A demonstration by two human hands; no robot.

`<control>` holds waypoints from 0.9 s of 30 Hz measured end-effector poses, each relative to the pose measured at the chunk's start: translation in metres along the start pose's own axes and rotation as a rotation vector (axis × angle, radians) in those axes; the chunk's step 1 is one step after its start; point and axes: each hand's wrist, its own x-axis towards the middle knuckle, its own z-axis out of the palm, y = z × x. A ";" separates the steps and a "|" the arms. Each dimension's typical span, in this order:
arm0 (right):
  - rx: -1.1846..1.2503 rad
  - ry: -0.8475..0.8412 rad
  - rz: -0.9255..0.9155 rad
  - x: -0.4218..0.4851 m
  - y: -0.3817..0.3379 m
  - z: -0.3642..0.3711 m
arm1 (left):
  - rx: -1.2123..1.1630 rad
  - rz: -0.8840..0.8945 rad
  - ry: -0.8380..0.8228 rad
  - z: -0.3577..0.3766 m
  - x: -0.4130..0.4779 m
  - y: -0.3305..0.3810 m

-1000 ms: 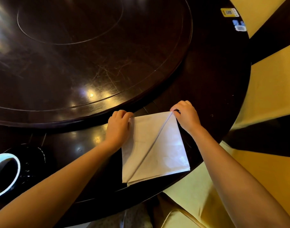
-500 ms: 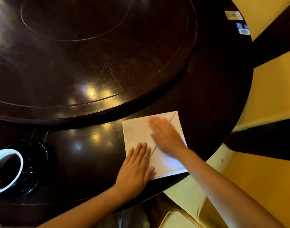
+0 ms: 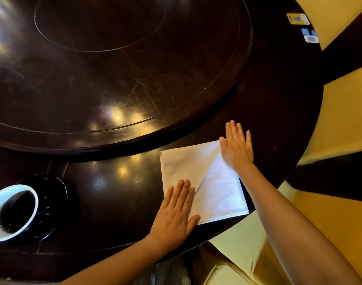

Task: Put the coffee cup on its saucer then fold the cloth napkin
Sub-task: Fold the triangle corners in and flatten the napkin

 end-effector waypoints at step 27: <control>-0.036 -0.206 -0.904 -0.049 -0.094 0.004 | -0.033 -0.001 -0.010 -0.001 0.001 0.001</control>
